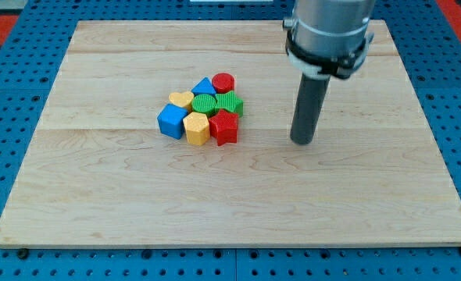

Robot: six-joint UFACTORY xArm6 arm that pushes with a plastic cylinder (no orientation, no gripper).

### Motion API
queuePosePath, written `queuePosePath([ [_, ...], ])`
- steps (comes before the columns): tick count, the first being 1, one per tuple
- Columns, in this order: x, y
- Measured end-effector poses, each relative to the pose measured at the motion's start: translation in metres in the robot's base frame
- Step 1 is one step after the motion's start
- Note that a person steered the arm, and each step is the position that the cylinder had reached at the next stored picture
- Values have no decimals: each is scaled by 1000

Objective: Push the yellow heart and yellow hexagon towards the up

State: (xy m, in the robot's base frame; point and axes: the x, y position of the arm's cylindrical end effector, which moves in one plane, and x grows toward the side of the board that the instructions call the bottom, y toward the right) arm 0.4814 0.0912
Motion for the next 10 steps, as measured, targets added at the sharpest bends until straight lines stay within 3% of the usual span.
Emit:
queuePosePath([
  [1,9,-79],
  [2,-11,-132],
  [4,-50,-179],
  [6,-57,-198],
  [10,-166,-197],
])
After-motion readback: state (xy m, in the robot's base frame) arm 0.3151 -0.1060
